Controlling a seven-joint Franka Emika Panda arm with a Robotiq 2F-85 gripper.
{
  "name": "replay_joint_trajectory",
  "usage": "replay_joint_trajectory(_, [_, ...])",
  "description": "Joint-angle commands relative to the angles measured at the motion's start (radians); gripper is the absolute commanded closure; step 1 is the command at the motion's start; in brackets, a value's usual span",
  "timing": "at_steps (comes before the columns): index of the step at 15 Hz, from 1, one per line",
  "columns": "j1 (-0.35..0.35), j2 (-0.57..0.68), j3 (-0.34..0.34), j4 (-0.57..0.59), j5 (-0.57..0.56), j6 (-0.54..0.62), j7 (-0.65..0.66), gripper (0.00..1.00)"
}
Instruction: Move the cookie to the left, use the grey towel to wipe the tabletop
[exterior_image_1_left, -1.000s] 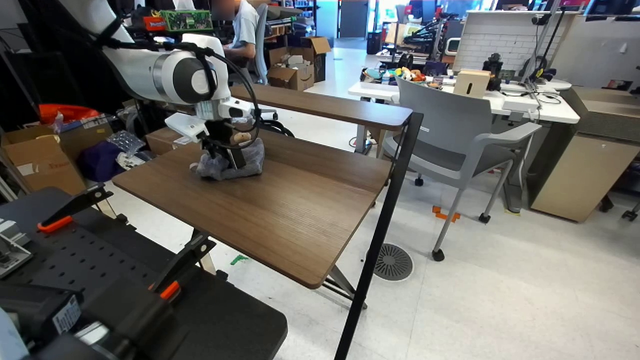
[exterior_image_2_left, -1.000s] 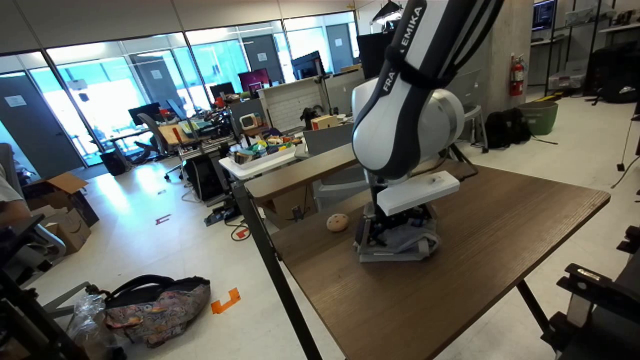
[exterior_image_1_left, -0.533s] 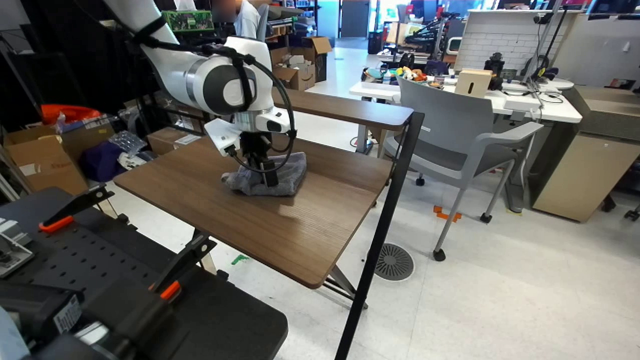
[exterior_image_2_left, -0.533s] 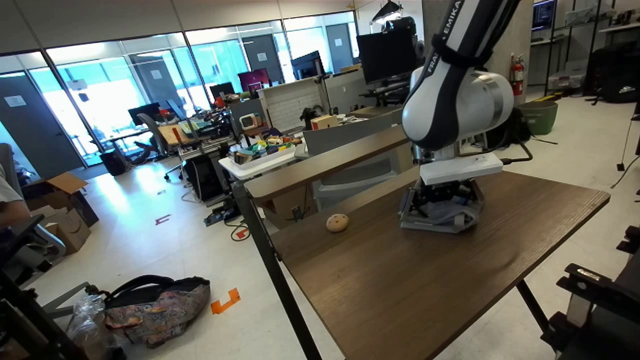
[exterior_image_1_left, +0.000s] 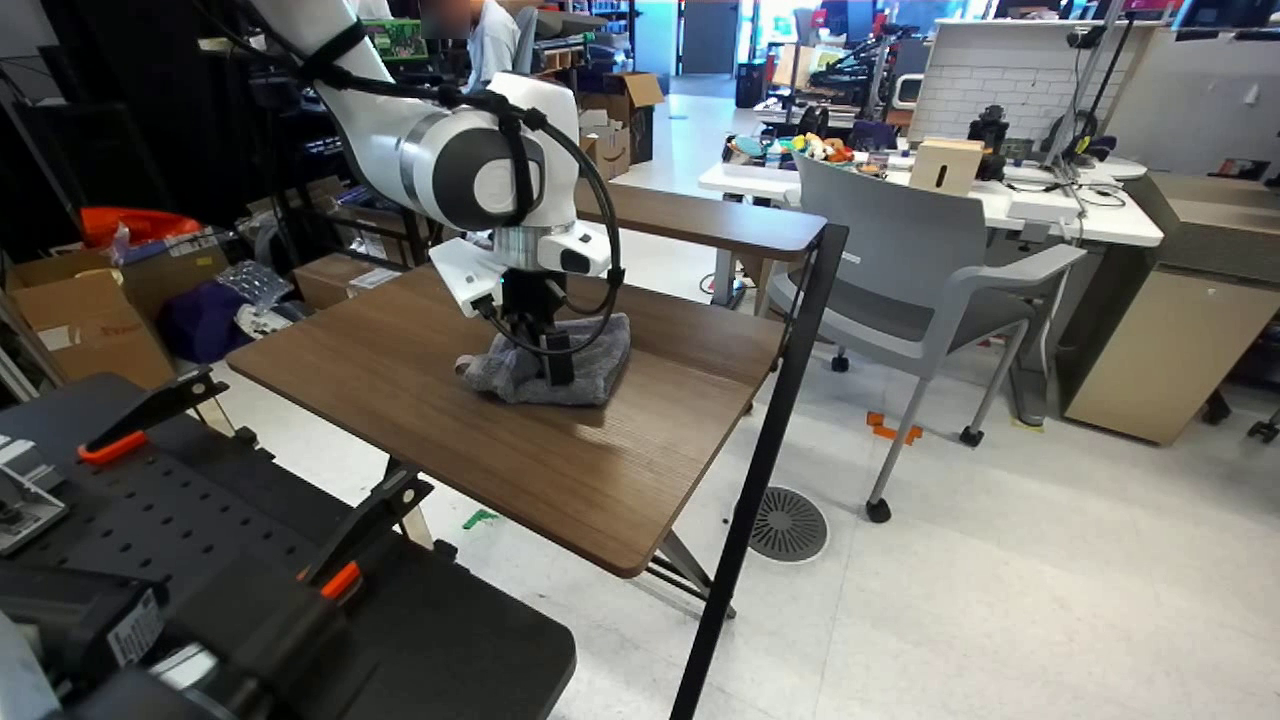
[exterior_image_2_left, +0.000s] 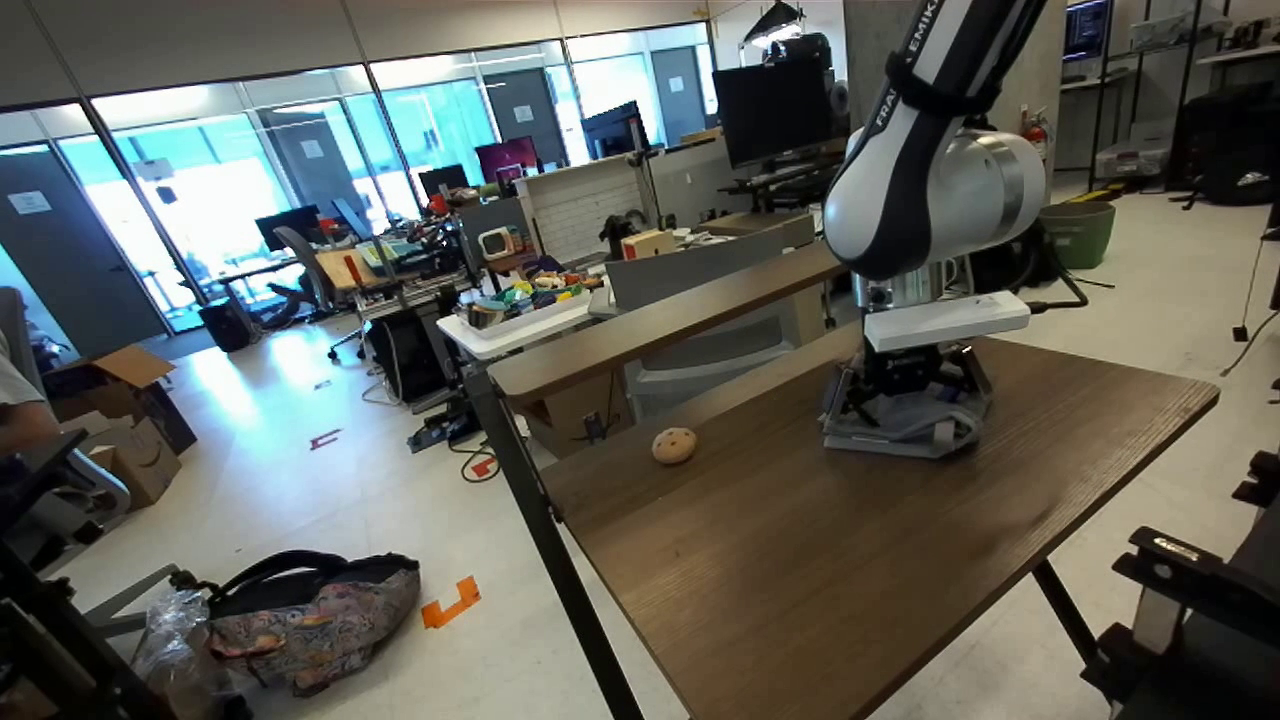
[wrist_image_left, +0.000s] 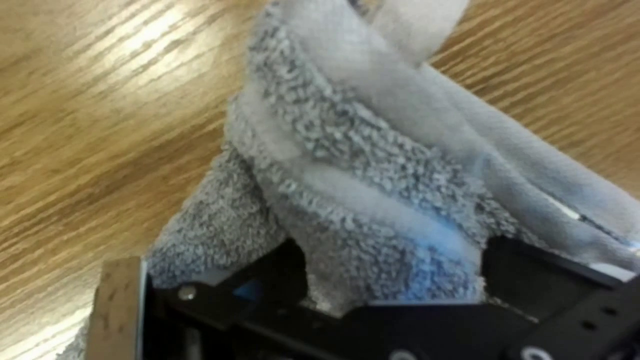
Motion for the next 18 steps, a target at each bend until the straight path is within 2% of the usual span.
replay_joint_trajectory(1, [0.015,0.035,-0.028,0.074,0.026,-0.019,0.05,0.0])
replay_joint_trajectory(4, [0.002,0.079,-0.071,0.184,0.031,-0.069,0.132,0.0])
replay_joint_trajectory(8, [-0.071,0.154,-0.105,0.35,0.07,-0.153,0.209,0.0])
replay_joint_trajectory(12, [-0.132,0.24,-0.128,0.452,0.088,-0.139,0.267,0.0])
replay_joint_trajectory(14, [-0.139,0.246,-0.125,0.428,0.069,-0.145,0.242,0.0])
replay_joint_trajectory(15, [-0.142,0.233,-0.109,0.39,0.054,-0.158,0.187,0.0])
replay_joint_trajectory(16, [-0.127,0.186,-0.107,0.288,0.037,-0.114,0.128,0.0])
replay_joint_trajectory(18, [-0.107,0.118,-0.115,0.16,0.022,-0.046,0.048,0.0])
